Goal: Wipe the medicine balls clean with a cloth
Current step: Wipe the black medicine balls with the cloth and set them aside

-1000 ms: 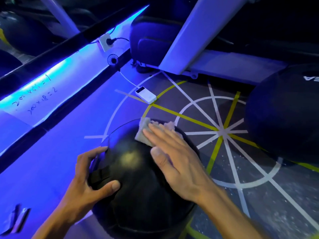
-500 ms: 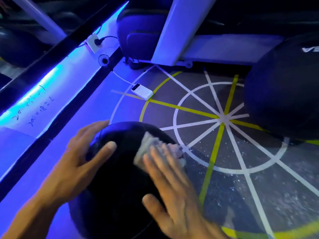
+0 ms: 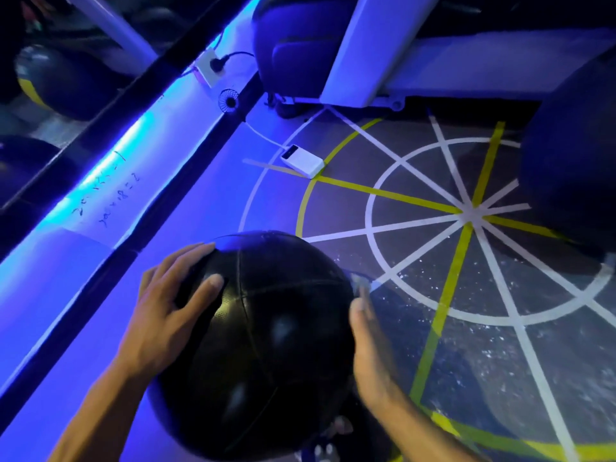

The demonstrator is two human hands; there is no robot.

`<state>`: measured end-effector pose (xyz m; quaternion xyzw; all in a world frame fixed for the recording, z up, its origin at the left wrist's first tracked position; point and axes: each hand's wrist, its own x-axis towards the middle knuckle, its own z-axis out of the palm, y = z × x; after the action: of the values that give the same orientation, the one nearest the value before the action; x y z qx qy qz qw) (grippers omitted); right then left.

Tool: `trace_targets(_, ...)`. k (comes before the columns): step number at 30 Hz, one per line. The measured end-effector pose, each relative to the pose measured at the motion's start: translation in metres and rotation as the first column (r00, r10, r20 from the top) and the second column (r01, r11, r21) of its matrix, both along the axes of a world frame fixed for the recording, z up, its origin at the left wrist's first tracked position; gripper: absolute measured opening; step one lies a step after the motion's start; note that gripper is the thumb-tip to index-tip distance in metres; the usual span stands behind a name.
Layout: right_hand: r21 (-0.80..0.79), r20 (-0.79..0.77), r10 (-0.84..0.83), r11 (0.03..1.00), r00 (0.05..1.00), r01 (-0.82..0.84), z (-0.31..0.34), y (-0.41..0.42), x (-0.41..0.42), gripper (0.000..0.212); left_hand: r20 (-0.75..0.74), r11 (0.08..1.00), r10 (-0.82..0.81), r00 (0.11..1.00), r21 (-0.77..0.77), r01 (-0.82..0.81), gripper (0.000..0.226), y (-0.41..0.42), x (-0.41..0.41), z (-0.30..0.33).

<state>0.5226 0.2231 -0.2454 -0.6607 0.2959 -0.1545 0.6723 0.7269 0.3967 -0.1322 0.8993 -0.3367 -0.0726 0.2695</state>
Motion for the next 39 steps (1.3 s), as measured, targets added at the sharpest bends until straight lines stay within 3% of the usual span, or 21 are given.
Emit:
trace_targets(2,-0.256,0.098,0.099,0.964,0.990,-0.071,0.028,0.012,0.003,0.080,-0.012,1.000,0.015,1.000,0.014,-0.015,0.057,0.002,0.001,0.000)
trace_targets(4,-0.510,0.190,0.203,0.856,0.961,-0.080,0.039,0.019,0.006,0.075,-0.011,1.000,0.017,1.000,0.004,-0.017,0.058,0.004,0.001,-0.001)
trace_targets(6,-0.571,0.225,0.238,0.818,0.945,-0.070,0.031,0.012,0.011,0.068,-0.005,1.000,0.025,1.000,-0.013,-0.025,0.060,0.003,-0.004,-0.002)
trace_targets(8,-0.464,0.193,0.142,0.885,0.971,-0.037,0.009,0.001,0.016,0.063,0.011,1.000,0.026,1.000,-0.018,-0.025,0.062,-0.002,-0.011,-0.002)
trace_targets(10,-0.091,0.084,0.009,0.996,0.996,-0.001,0.001,-0.019,0.024,0.067,0.025,1.000,0.028,0.999,0.000,-0.028,0.064,-0.009,-0.017,-0.001)
trace_targets(11,0.089,0.039,-0.019,0.996,0.999,0.016,0.001,-0.029,0.028,0.070,0.034,1.000,0.024,0.999,0.009,-0.025,0.065,-0.011,-0.021,0.000)
trace_targets(12,0.156,0.034,-0.014,0.988,0.999,0.009,0.005,-0.034,0.031,0.069,0.047,1.000,0.026,0.999,0.012,-0.026,0.066,-0.013,-0.023,0.002)
trace_targets(14,-0.030,0.041,0.062,0.998,0.997,-0.061,0.036,-0.032,0.034,0.062,0.061,0.999,0.023,0.998,0.032,-0.025,0.069,-0.018,-0.026,0.003)
trace_targets(17,-0.499,0.152,0.248,0.855,0.957,-0.143,0.063,-0.006,0.027,0.071,0.077,0.999,0.027,0.997,0.031,-0.029,0.069,-0.015,-0.034,0.001)
trace_targets(19,-0.575,0.205,0.310,0.806,0.928,-0.142,0.049,-0.007,0.018,0.063,0.075,0.999,0.038,0.996,0.002,-0.038,0.069,-0.013,-0.041,0.001)
trace_targets(21,-0.406,0.165,0.228,0.902,0.959,-0.145,0.021,-0.029,0.010,0.060,0.071,0.999,0.049,0.996,-0.028,-0.047,0.066,-0.011,-0.049,0.000)
trace_targets(23,-0.018,-0.034,0.144,0.989,0.989,-0.145,0.007,-0.049,0.007,0.073,0.087,0.998,0.048,0.995,-0.033,-0.045,0.064,-0.011,-0.053,0.000)
trace_targets(25,0.067,-0.095,0.156,0.986,0.983,-0.150,0.008,-0.051,0.002,0.081,0.105,0.999,0.042,0.994,-0.038,-0.038,0.063,-0.012,-0.057,0.000)
trace_targets(26,0.002,-0.058,0.161,0.987,0.985,-0.161,0.019,-0.046,0.001,0.074,0.111,0.999,0.037,0.993,-0.038,-0.033,0.064,-0.013,-0.057,0.000)
trace_targets(28,-0.291,0.053,0.244,0.931,0.968,-0.219,0.050,-0.030,0.004,0.068,0.108,0.999,0.040,0.993,-0.029,-0.037,0.066,-0.013,-0.059,0.001)
trace_targets(30,-0.552,0.119,0.401,0.787,0.908,-0.276,0.068,-0.022,0.012,0.070,0.111,1.000,0.017,0.994,-0.023,-0.014,0.069,-0.012,-0.057,0.001)
trace_targets(32,-0.654,0.089,0.503,0.680,0.860,-0.330,0.059,-0.031,0.028,0.065,0.107,1.000,-0.009,0.994,-0.015,0.011,0.070,-0.014,-0.055,0.003)
trace_targets(34,-0.504,0.038,0.479,0.767,0.877,-0.397,0.040,-0.058,0.049,0.061,0.106,0.999,-0.030,0.994,-0.012,0.032,0.071,-0.017,-0.055,0.005)
trace_targets(35,-0.334,-0.030,0.441,0.841,0.897,-0.425,0.039,-0.072,0.060,0.059,0.119,0.999,-0.042,0.992,-0.006,0.043,0.071,-0.020,-0.056,0.005)
trace_targets(37,-0.091,-0.136,0.446,0.883,0.885,-0.460,0.043,-0.087,0.078,0.060,0.142,0.998,-0.067,0.988,0.014,0.065,0.070,-0.027,-0.059,0.005)
trace_targets(39,-0.122,-0.022,0.485,0.867,0.874,-0.484,0.070,-0.075,0.079,0.060,0.153,0.997,-0.081,0.985,0.004,0.081,0.072,-0.032,-0.059,0.007)
